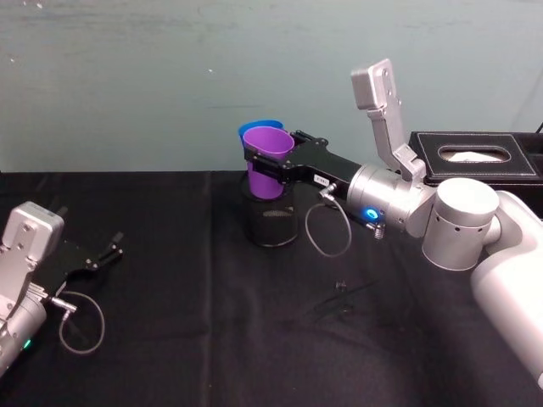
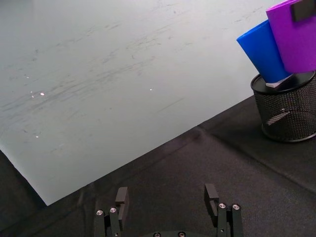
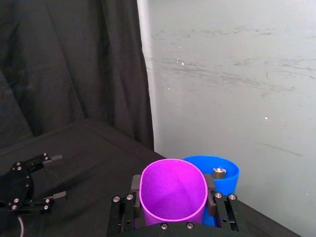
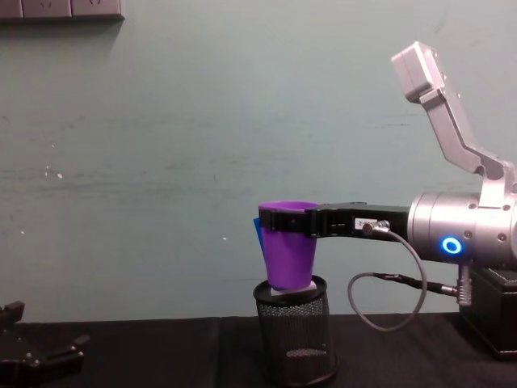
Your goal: Pick up one cup with a gripper and tap it against the other cup.
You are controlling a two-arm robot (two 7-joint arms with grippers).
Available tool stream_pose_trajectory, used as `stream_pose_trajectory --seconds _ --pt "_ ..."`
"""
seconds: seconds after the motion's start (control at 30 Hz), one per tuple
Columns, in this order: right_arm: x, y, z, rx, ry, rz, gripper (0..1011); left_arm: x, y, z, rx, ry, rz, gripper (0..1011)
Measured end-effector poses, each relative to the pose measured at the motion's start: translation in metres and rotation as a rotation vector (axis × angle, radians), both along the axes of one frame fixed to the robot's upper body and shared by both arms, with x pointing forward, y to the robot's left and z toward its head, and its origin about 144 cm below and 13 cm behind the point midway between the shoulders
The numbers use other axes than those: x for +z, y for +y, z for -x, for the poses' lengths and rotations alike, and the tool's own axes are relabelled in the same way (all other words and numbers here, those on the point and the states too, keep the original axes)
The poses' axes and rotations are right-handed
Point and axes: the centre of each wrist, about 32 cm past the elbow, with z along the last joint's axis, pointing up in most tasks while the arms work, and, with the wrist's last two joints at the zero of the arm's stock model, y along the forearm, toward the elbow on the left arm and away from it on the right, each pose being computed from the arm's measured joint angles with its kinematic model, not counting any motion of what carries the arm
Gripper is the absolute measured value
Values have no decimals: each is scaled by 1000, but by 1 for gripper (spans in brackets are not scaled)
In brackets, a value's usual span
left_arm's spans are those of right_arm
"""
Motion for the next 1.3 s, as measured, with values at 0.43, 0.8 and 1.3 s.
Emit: stream_pose_trajectory --seconds 0.43,0.8,1.3 --pt "-1 5 -2 8 0 -2 726 0 0 0 0 0 0 1000" --pt "0 5 -2 -7 -6 -3 726 0 0 0 0 0 0 1000" --pt "1 5 -3 -8 -8 -5 726 0 0 0 0 0 0 1000"
